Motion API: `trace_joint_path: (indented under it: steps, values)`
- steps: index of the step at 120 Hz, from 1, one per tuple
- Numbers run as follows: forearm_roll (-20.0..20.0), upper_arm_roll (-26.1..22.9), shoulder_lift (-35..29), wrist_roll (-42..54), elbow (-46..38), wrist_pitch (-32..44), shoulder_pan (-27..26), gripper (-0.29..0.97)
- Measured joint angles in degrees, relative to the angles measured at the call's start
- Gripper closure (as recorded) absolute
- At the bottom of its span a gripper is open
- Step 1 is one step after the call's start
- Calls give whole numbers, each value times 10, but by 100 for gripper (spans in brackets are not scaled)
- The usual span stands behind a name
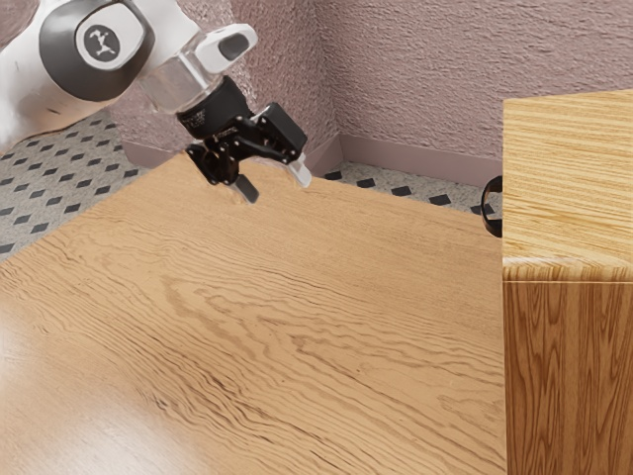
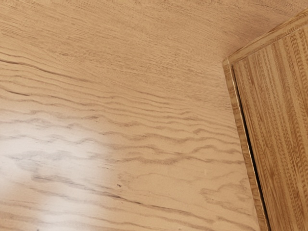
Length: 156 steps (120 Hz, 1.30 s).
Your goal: Pull the drawer handle with one arm to open the drawer
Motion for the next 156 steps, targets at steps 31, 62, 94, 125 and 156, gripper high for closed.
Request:
trace_joint_path:
  steps: [31,62,94,125,156]
  values:
    - [-52,2,2,-41,-3,76,3,0]
    - [-87,1,7,-63,-33,136,8,0]
    - [-93,3,18,-74,-41,164,-46,0]
    - [-94,3,18,-81,-62,191,-51,0]
    - [-95,3,10,-86,-80,213,-74,0]
